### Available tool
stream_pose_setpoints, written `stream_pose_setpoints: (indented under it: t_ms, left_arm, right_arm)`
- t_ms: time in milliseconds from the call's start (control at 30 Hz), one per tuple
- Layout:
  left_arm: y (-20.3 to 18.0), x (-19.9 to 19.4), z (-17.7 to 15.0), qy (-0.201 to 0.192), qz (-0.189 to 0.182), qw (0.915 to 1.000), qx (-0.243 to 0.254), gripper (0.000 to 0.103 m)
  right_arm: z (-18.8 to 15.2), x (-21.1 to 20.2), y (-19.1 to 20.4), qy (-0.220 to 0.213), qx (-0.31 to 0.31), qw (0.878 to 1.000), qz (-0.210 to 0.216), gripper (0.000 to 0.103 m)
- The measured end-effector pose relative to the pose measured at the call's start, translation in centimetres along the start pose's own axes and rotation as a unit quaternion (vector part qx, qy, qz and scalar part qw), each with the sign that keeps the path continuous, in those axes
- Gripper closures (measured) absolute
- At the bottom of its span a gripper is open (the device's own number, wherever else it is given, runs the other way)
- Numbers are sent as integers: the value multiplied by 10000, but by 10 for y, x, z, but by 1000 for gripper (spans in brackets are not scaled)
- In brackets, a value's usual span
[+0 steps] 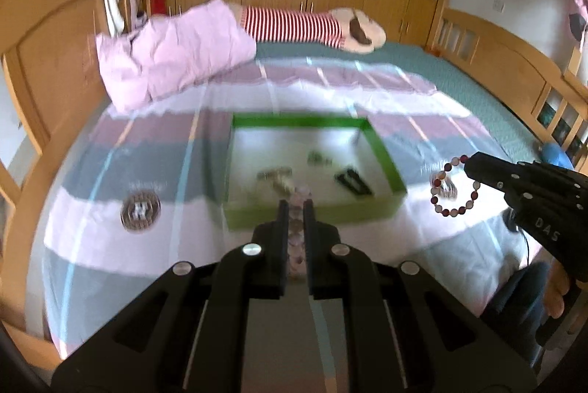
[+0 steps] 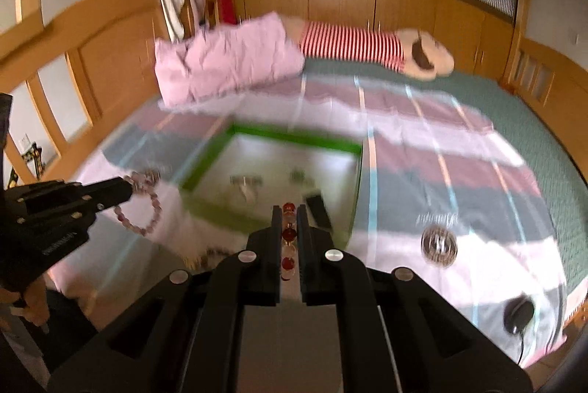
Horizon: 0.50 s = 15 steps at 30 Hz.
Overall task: Organize jewelry
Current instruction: 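Carry both bracelets over the green box and open both tools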
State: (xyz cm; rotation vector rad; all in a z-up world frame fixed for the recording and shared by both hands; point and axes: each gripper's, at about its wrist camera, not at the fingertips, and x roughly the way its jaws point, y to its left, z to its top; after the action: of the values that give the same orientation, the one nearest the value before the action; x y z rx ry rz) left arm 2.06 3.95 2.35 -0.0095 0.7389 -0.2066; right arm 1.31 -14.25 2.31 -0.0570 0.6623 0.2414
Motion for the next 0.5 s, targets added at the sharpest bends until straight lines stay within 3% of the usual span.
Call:
stream_pose_setpoints:
  t_ms: [133,267,367,500]
  left_arm:
    - [-2,2,44,-302,-40,9995,111,95]
    - [-2,35,79,-223,1,9997,93,95]
    - [2,77,90,39,17,10000,3,95]
    - [10,143,74,576,156,9981,-169,95]
  right_arm:
    - [40,8,-4,-328,-2,9995,-12,95]
    - [64,43,-12,-233,260,9992,192,95]
    - [65,87,-15,-26,406,9988,258,95]
    - [40,153,-11,480,451,9978,106,95]
